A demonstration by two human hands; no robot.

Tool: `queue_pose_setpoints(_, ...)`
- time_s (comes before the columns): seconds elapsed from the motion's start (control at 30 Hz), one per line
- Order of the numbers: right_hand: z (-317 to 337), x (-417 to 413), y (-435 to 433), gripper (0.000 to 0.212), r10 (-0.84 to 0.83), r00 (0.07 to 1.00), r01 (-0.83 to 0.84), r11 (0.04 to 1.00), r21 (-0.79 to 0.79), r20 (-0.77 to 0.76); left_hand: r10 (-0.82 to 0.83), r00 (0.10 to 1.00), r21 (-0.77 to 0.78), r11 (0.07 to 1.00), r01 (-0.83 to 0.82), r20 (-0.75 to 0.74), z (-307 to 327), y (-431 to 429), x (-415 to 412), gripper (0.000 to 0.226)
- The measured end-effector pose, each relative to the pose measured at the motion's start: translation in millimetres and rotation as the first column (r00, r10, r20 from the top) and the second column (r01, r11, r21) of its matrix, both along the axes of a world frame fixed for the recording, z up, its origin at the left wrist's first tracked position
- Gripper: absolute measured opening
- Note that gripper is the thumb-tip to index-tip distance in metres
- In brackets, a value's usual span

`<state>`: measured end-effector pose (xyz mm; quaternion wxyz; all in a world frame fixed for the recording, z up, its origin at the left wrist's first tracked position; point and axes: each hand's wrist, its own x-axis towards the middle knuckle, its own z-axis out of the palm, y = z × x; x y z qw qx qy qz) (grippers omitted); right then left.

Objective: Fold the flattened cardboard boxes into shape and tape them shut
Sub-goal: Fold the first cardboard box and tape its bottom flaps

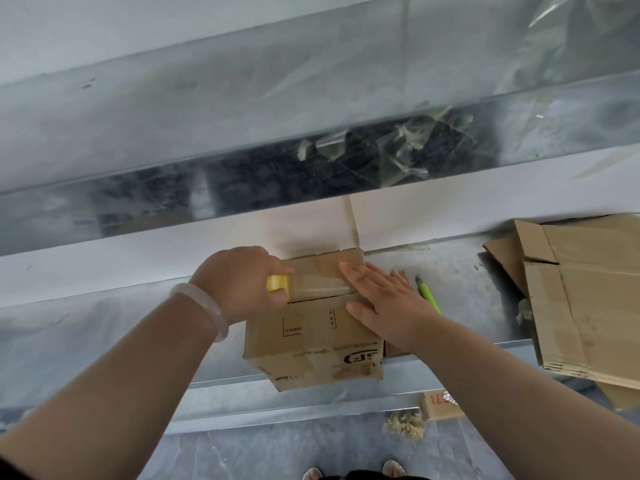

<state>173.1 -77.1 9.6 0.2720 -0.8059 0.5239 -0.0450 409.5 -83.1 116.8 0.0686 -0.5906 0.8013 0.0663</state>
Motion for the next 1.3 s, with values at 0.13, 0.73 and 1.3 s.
queue_pose_setpoints(0.13, 2, 1, 0, 0.063, 0.009, 1.000, -0.009, 1.000, 0.004, -0.025, 0.003, 0.989, 0.029, 1.000, -0.007, 0.146, 3, -4, -1, 0.040)
queue_pose_setpoints(0.73, 7, 2, 2, 0.063, 0.004, 0.998, -0.002, 1.000, 0.028, -0.057, 0.025, 0.875, 0.095, 0.995, 0.024, -0.483, -10, 10, 68, 0.039)
queue_pose_setpoints(1.3, 6, 2, 0, 0.058, 0.004, 0.995, -0.004, 1.000, 0.000, -0.102, 0.053, 0.997, -0.016, 0.998, -0.054, -0.053, -44, 15, 89, 0.107)
